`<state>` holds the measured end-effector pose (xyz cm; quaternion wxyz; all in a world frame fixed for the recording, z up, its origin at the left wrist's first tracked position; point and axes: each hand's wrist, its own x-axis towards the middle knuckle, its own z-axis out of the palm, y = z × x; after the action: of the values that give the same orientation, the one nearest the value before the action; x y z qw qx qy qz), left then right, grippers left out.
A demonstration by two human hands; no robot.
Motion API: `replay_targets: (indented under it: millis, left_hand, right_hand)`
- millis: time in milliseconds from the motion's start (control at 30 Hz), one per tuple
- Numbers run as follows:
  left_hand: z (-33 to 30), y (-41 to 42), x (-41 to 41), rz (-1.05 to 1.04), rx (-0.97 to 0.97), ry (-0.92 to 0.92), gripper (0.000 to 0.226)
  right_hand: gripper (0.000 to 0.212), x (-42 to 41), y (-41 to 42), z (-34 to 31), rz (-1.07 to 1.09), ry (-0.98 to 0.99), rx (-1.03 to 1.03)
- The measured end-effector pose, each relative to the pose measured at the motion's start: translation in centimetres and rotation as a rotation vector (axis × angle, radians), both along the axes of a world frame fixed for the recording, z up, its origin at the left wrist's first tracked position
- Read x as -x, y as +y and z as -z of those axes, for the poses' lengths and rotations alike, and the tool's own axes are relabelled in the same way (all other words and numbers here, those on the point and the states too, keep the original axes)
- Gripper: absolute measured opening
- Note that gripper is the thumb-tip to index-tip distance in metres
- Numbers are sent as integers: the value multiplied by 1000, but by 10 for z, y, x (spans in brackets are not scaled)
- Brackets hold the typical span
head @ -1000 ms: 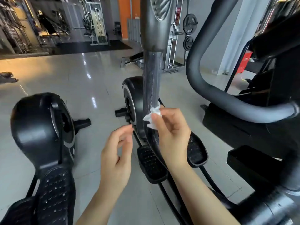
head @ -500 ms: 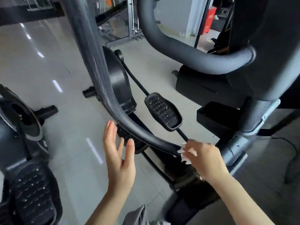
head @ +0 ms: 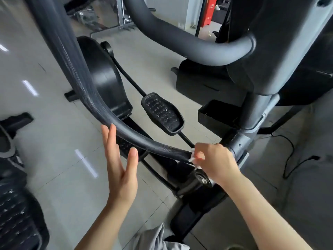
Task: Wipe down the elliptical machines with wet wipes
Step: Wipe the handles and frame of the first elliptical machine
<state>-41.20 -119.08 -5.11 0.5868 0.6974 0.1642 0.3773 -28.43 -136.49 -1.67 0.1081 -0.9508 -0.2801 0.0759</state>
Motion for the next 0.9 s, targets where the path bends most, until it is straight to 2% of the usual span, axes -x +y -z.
replay_targets:
  millis: [100,233,467,567,667,733,800,833,900]
  left_hand:
    - [4,0,0,-3,-55,17,55]
    - [-2,5,5,30,42,-14,52]
    - [-23,24,26,-92,46,15,29]
    - [-24,29,32,-160,75,14,29]
    - [-21,28,37,-192,152,-1,38]
    - [-21,25,40,-181,155,7,39]
    - [-19,20,41,-180,139,38,27]
    - [-19,17,42,-179,124,59,23]
    - [-20,10,43,-154,79,92,19]
  right_hand:
    - [25,-14,-2,-14,29,135,12]
    - [7,2,48,2,-32,214,-325]
    - [10,43,155,8,-336,-289,-844]
    - [18,37,153,13,-459,-362,-849]
    - [16,28,117,38,-515,-376,-679]
    - [20,21,82,51,-488,-344,-555]
    - [14,17,57,44,-408,-276,-551]
    - [13,20,51,32,-327,-161,-612]
    - [10,27,49,7,-124,283,-848]
